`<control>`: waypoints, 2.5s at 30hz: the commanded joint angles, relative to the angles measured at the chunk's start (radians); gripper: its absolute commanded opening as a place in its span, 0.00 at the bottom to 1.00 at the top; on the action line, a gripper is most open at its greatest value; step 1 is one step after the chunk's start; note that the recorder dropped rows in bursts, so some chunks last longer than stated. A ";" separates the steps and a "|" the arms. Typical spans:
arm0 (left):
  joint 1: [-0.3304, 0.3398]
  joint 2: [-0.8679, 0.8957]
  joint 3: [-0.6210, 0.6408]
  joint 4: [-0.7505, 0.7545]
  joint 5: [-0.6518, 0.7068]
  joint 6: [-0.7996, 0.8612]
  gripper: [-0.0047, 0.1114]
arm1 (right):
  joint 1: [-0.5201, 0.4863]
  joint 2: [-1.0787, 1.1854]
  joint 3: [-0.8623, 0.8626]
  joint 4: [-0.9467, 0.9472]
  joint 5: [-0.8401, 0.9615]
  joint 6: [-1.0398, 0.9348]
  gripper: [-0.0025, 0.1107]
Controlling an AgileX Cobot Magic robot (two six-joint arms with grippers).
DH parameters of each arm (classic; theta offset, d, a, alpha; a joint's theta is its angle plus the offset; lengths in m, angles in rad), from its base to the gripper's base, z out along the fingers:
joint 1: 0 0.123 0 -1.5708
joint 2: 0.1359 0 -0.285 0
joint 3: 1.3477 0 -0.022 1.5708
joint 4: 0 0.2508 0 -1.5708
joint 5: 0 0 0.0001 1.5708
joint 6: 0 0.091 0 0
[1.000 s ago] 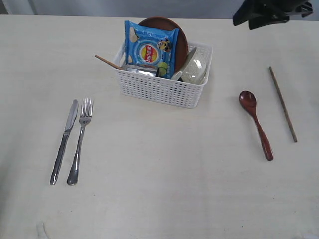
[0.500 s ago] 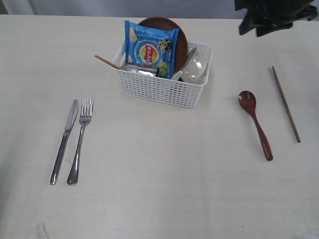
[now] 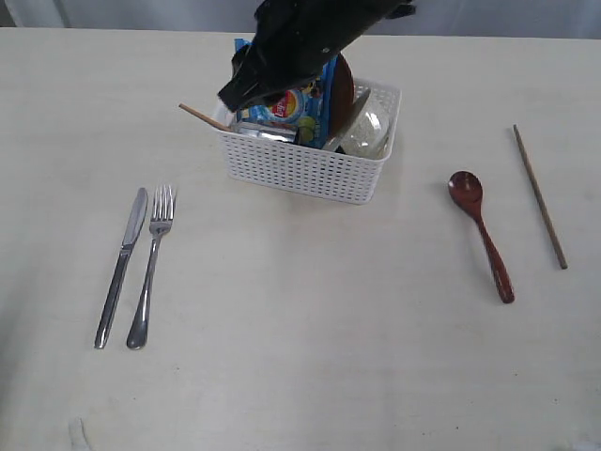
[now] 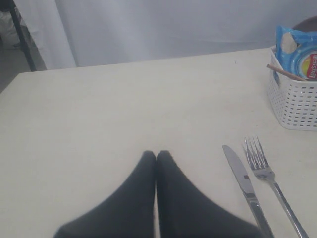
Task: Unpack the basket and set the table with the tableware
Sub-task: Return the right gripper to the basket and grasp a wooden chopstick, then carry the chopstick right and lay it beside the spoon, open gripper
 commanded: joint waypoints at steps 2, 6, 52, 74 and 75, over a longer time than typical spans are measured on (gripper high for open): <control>-0.005 -0.002 0.002 -0.002 -0.001 -0.002 0.04 | 0.051 0.052 -0.032 -0.026 -0.025 -0.120 0.42; -0.005 -0.002 0.002 -0.002 -0.001 -0.002 0.04 | 0.054 0.065 -0.032 -0.024 -0.029 -0.247 0.48; -0.005 -0.002 0.002 0.003 -0.001 -0.002 0.04 | 0.041 0.190 -0.058 0.279 -0.171 -0.428 0.02; -0.005 -0.002 0.002 0.003 -0.001 -0.002 0.04 | 0.022 -0.125 -0.058 0.276 -0.134 -0.365 0.02; -0.005 -0.002 0.002 0.003 -0.001 -0.002 0.04 | 0.008 -0.156 -0.058 0.276 -0.134 -0.351 0.02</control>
